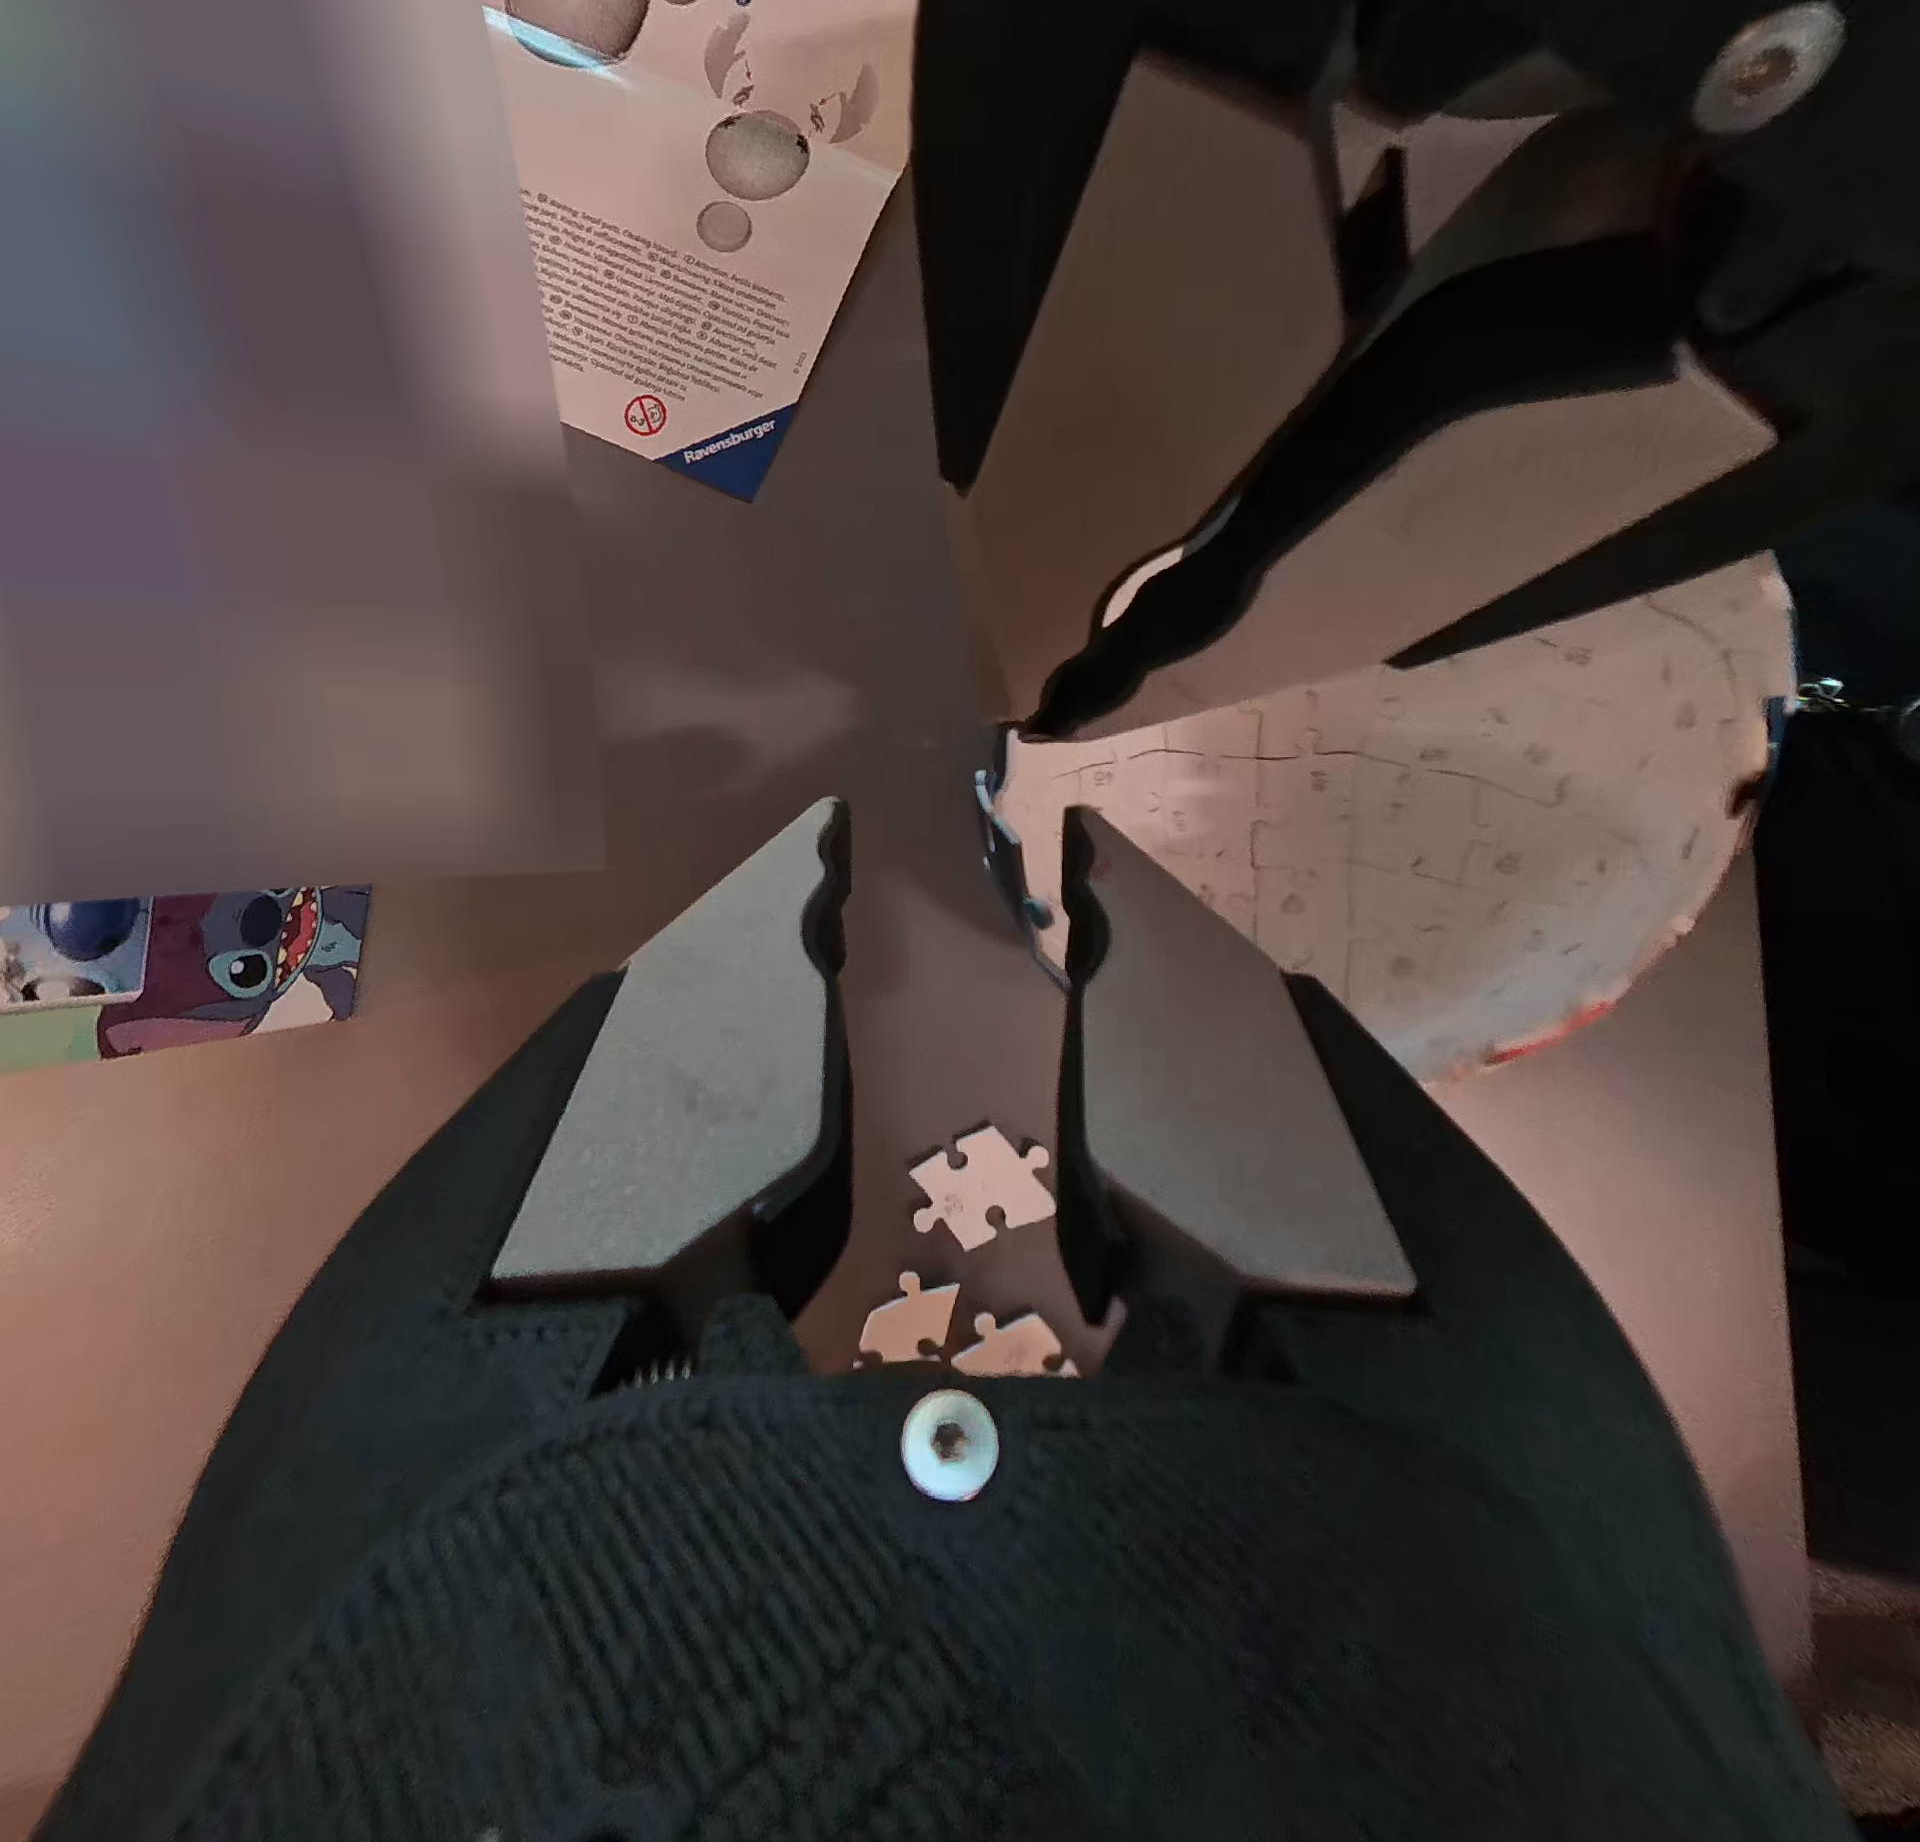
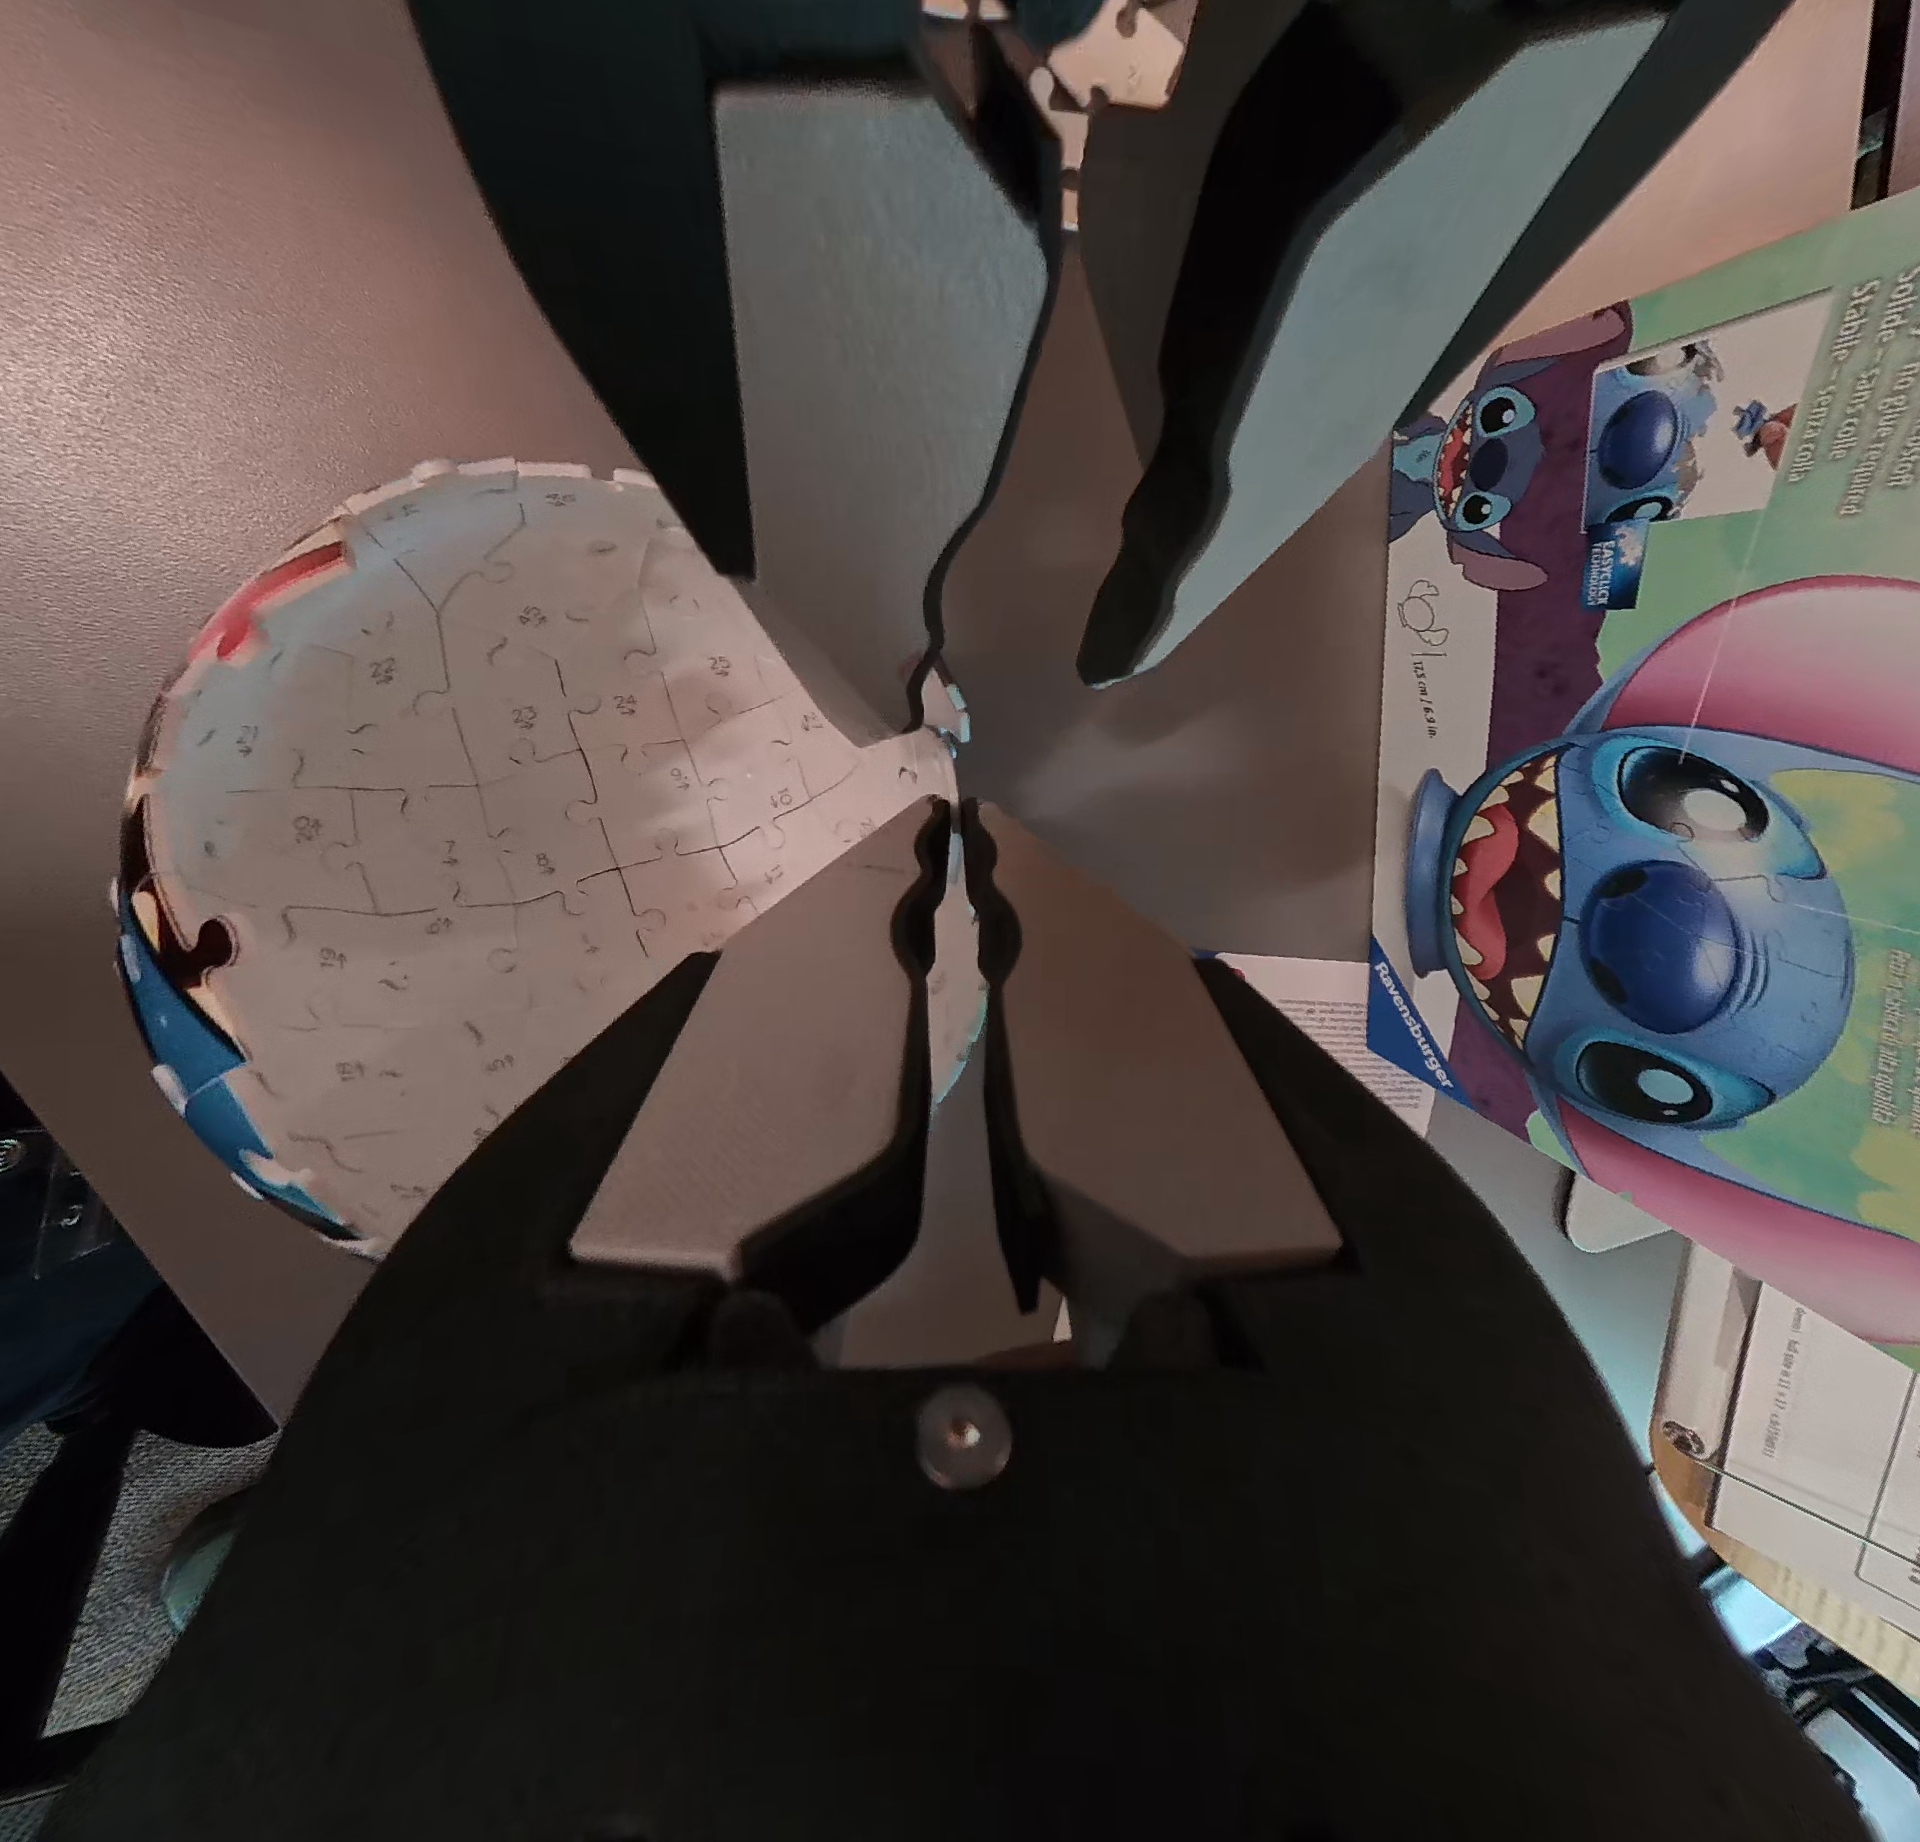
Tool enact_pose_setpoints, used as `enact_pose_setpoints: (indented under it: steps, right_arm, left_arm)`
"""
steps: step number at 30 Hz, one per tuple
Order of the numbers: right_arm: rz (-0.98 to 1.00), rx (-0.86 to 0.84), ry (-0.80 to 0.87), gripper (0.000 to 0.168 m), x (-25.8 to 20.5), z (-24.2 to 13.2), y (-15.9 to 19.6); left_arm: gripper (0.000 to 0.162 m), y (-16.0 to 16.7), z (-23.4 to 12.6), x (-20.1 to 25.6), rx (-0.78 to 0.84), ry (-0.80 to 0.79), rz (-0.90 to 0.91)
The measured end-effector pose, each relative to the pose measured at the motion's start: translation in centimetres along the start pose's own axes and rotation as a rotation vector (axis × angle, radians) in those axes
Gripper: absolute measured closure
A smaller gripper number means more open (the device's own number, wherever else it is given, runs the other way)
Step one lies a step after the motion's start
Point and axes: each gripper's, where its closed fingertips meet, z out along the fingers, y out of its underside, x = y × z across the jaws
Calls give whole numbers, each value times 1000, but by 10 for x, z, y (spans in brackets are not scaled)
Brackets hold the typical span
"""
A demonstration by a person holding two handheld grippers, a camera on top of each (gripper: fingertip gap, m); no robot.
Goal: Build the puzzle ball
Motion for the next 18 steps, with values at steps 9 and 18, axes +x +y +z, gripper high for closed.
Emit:
enact_pose_setpoints:
  steps: [9,18]
  right_arm:
    - [14,37,-49,168,0,2,0]
    - [3,41,-55,168,1,4,-1]
  left_arm:
    - [131,1,6,0,-8,21,-49]
    - [138,-3,9,0,5,19,-59]
